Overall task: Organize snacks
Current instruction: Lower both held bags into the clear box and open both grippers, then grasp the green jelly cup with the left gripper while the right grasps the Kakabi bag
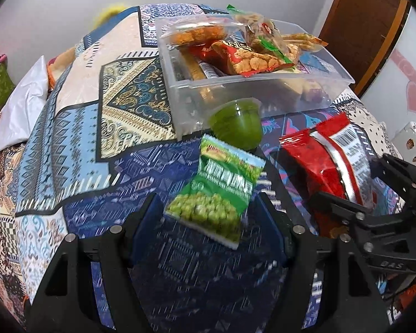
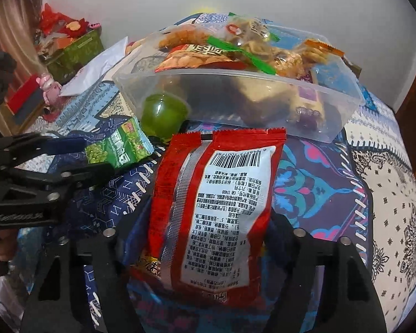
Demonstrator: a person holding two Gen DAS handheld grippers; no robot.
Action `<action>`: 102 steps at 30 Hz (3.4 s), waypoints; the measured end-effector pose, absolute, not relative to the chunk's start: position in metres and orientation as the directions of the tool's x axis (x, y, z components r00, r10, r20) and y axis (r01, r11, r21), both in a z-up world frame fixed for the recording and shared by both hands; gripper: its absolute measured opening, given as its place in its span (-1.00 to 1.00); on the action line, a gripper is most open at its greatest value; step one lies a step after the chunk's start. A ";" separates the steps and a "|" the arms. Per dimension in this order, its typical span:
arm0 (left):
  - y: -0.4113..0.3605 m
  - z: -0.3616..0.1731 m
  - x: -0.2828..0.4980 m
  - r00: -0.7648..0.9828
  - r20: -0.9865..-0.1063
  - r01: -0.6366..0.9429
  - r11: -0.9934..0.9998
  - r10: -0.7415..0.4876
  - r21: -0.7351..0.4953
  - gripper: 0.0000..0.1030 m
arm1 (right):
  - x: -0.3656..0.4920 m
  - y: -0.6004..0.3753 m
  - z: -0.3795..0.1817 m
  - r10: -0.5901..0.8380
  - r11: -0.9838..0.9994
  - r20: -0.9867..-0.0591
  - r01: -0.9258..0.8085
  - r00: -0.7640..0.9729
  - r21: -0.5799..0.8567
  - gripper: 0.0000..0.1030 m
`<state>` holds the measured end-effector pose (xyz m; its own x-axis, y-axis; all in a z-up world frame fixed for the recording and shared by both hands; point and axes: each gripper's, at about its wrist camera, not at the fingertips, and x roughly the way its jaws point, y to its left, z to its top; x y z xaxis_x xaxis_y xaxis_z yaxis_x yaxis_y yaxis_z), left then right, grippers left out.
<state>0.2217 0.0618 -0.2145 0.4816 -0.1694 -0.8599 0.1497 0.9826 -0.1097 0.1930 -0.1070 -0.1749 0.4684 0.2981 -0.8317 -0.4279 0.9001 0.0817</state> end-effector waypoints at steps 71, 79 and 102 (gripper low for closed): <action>0.062 -0.161 0.318 0.667 -0.741 0.003 0.994 -0.085 -0.111 0.02 | 0.320 -0.130 -0.124 0.308 0.928 -0.731 -0.363 0.609 0.088 0.17; 0.060 -0.160 0.307 0.657 -0.749 0.018 0.995 -0.088 -0.102 0.02 | 0.315 -0.129 -0.130 0.266 0.927 -0.751 -0.374 0.604 0.028 0.18; 0.054 -0.091 0.208 0.725 -0.676 0.074 0.990 -0.134 -0.118 0.32 | 0.227 -0.137 -0.067 0.344 0.908 -0.664 -0.416 0.664 0.054 0.54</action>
<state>0.2080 0.0539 -0.0915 0.7245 -0.1344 -0.6760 0.0739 0.9903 -0.1177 0.2273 -0.1374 -0.0671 0.6641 0.3441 -0.6638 -0.4163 0.9076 0.0541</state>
